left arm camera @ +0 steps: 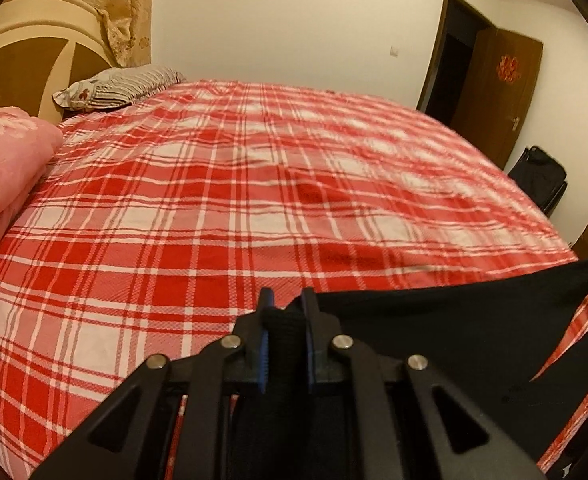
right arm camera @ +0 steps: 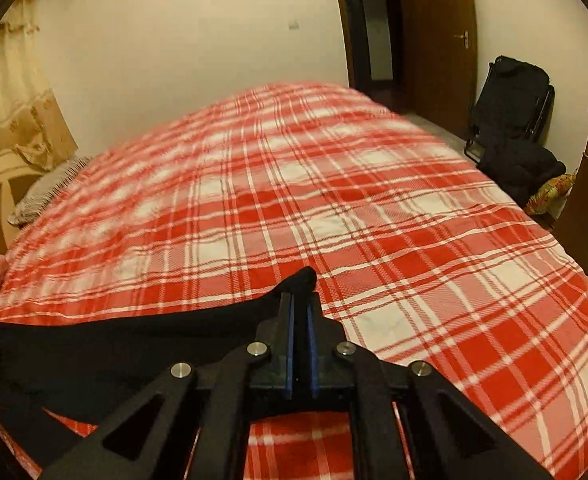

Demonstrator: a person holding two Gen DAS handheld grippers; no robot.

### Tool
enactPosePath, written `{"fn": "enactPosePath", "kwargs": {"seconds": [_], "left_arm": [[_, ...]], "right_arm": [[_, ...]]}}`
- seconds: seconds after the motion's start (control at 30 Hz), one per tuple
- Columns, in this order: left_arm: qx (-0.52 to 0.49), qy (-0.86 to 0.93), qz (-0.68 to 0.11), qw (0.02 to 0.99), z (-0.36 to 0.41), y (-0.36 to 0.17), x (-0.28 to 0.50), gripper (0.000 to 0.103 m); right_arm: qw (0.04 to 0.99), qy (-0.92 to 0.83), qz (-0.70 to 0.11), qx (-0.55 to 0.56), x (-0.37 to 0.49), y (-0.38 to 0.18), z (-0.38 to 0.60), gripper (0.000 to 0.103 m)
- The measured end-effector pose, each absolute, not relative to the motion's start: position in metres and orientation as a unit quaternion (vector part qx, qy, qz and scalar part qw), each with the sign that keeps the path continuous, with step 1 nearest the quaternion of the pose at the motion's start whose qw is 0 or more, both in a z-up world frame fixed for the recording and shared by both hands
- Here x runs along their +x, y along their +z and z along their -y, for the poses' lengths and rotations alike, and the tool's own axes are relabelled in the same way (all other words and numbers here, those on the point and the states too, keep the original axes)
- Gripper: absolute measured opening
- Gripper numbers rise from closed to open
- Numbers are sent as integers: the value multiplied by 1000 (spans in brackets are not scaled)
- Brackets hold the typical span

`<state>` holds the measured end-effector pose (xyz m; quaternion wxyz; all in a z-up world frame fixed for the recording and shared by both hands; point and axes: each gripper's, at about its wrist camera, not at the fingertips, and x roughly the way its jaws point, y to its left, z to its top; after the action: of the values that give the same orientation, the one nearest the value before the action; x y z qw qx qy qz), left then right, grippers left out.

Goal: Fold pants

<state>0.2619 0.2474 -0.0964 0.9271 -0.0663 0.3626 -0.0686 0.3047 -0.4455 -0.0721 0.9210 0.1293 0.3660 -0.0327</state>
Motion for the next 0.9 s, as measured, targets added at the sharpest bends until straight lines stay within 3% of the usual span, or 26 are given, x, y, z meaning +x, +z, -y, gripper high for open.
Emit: {"fn": "enactPosePath", "kwargs": {"seconds": [0.4,0.9], "left_arm": [[-98,-100,-312,940,-263,-87,188,14],[-46,-113,-329,936,-264,-138,116,14]], "right_arm": [[937,7,-313,154,208,-71,451,5],[916,-9,-361,175,132,-119,472,5]]}}
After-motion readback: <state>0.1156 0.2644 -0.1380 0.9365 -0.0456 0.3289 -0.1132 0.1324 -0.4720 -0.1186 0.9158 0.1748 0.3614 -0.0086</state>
